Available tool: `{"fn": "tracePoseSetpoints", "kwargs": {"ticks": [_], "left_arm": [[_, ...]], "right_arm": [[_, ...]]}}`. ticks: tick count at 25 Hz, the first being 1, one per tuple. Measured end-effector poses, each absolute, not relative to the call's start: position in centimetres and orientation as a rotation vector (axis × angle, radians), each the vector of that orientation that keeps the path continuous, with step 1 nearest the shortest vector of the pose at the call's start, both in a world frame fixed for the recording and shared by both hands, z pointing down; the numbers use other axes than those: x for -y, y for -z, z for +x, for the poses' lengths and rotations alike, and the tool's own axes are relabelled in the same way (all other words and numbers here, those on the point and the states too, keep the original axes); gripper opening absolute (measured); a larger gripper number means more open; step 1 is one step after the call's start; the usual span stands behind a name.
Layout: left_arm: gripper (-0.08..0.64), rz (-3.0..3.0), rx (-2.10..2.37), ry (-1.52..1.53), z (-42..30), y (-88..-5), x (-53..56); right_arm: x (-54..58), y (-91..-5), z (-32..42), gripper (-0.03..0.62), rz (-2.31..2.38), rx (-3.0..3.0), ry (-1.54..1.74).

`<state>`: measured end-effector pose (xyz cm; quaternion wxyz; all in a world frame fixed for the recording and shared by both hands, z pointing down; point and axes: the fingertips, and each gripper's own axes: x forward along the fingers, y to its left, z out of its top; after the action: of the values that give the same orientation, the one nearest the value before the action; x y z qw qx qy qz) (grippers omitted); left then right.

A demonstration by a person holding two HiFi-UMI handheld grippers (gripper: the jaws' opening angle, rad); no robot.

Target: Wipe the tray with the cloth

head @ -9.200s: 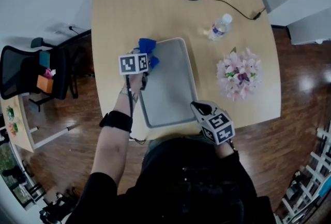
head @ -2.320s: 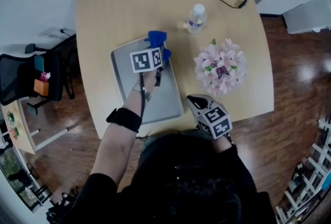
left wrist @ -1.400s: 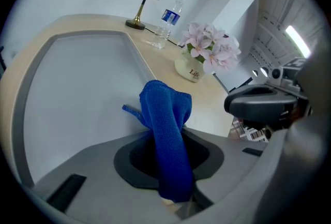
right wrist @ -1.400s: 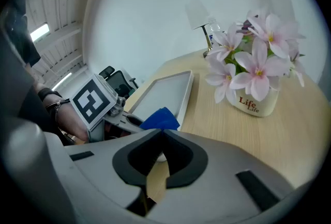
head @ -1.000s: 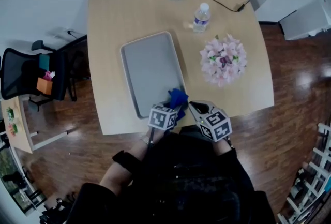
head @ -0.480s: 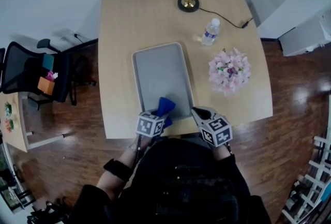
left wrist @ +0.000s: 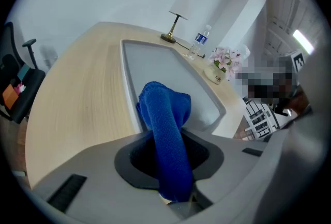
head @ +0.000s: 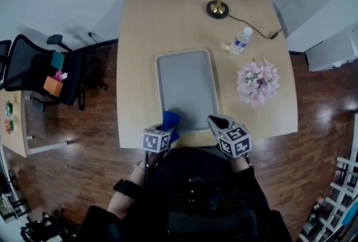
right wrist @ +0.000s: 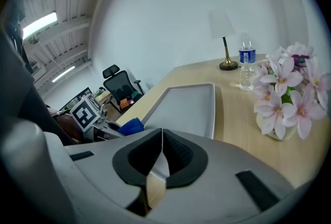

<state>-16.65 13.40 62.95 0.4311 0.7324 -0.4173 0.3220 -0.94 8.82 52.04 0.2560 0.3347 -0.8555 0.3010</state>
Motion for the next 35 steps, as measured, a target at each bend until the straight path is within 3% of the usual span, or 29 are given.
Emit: {"fn": "tracePoseSetpoints", "kwargs": {"ticks": [12,20,35], "left_arm": [[0.109,1.821,1.017,-0.778,-15.5,-62.6,-12.6],[0.107,1.883,1.024,-0.695,-15.6,-58.1,-12.3],[0.106,1.832,1.209,-0.616,-24.7,-55.5,-14.1]], "right_arm": [[-8.0,-52.9,-0.1,0.015,0.897,2.282,-0.851],[-7.7,-52.6,-0.9,0.015,0.882,2.308,-0.849],[-9.0,-51.6,-2.1,0.014,0.927,2.331,-0.833]]}}
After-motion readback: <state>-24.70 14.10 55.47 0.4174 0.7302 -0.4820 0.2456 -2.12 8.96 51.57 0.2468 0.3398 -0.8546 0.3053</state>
